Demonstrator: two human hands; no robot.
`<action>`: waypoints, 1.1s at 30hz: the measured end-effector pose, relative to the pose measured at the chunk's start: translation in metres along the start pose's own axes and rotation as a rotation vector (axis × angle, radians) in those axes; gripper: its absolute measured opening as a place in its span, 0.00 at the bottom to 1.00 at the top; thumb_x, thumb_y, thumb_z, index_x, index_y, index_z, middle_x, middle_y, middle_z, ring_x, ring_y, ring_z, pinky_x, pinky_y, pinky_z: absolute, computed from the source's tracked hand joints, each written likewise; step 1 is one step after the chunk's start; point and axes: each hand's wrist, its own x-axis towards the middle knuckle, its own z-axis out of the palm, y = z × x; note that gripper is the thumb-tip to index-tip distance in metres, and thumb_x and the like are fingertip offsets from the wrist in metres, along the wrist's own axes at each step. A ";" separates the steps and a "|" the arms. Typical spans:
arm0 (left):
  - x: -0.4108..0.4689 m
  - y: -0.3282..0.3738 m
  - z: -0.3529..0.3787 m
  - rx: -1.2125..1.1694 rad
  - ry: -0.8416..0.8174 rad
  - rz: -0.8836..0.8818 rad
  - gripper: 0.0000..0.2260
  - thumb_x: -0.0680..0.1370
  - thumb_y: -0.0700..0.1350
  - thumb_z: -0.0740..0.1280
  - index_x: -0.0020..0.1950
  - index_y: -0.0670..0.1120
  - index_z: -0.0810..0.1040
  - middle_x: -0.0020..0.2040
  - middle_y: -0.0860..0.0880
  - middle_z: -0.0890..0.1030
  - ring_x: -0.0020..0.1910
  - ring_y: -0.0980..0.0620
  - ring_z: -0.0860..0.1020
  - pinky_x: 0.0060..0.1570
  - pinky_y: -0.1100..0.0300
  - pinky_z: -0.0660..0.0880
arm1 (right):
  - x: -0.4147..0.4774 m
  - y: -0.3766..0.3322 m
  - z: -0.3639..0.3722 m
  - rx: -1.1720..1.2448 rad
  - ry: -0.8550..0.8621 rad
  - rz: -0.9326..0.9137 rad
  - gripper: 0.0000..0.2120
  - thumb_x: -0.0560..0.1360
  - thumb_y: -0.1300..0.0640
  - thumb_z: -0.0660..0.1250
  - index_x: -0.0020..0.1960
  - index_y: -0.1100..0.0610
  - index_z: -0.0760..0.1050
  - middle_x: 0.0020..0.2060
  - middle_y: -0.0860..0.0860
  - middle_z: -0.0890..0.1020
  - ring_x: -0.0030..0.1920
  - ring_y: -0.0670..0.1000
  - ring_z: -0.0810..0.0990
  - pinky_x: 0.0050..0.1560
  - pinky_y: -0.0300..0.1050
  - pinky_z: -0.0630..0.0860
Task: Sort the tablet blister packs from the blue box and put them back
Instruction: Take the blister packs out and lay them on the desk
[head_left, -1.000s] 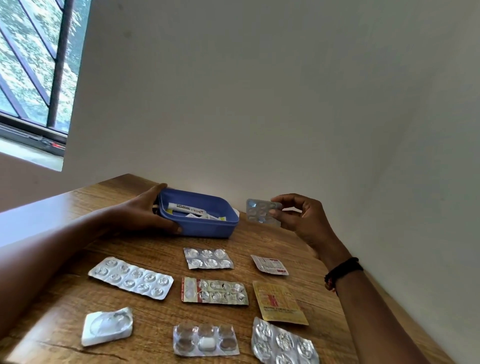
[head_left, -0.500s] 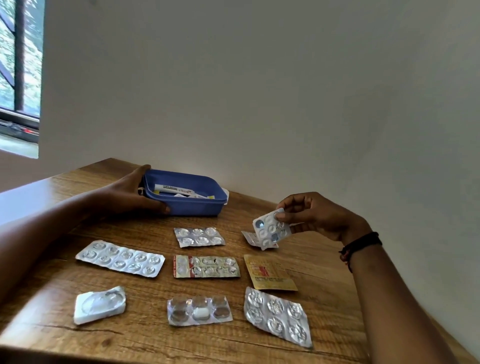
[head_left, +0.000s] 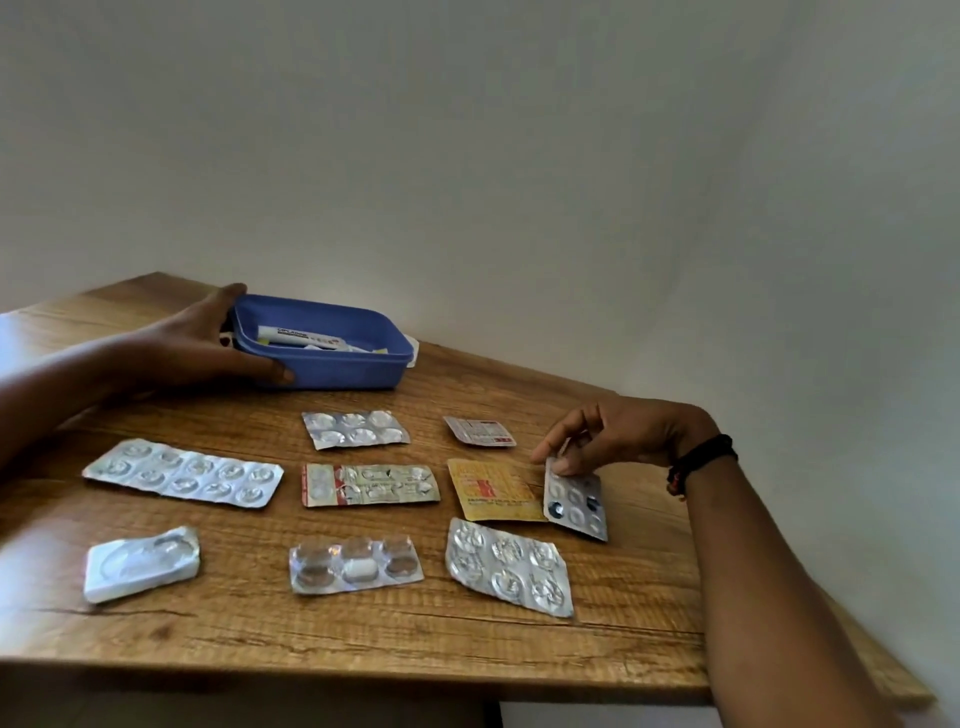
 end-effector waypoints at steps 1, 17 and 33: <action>0.000 -0.001 0.000 -0.001 0.002 0.000 0.54 0.59 0.52 0.79 0.78 0.48 0.52 0.75 0.41 0.64 0.71 0.40 0.67 0.67 0.43 0.66 | 0.000 -0.001 0.000 -0.010 0.029 -0.015 0.11 0.72 0.61 0.72 0.51 0.48 0.84 0.45 0.44 0.85 0.47 0.40 0.81 0.46 0.35 0.78; -0.005 0.002 -0.002 -0.079 -0.084 0.073 0.54 0.58 0.49 0.80 0.78 0.52 0.54 0.74 0.45 0.66 0.71 0.45 0.66 0.65 0.50 0.68 | 0.074 -0.067 0.050 -0.162 0.823 -0.465 0.17 0.73 0.53 0.73 0.60 0.54 0.78 0.48 0.45 0.81 0.46 0.42 0.80 0.43 0.27 0.73; -0.004 0.001 -0.004 -0.054 -0.111 0.174 0.50 0.64 0.42 0.80 0.78 0.54 0.52 0.75 0.45 0.64 0.74 0.46 0.63 0.71 0.47 0.65 | 0.139 -0.159 0.066 -0.571 0.402 -0.211 0.22 0.70 0.44 0.74 0.59 0.55 0.81 0.58 0.51 0.81 0.43 0.45 0.75 0.36 0.36 0.70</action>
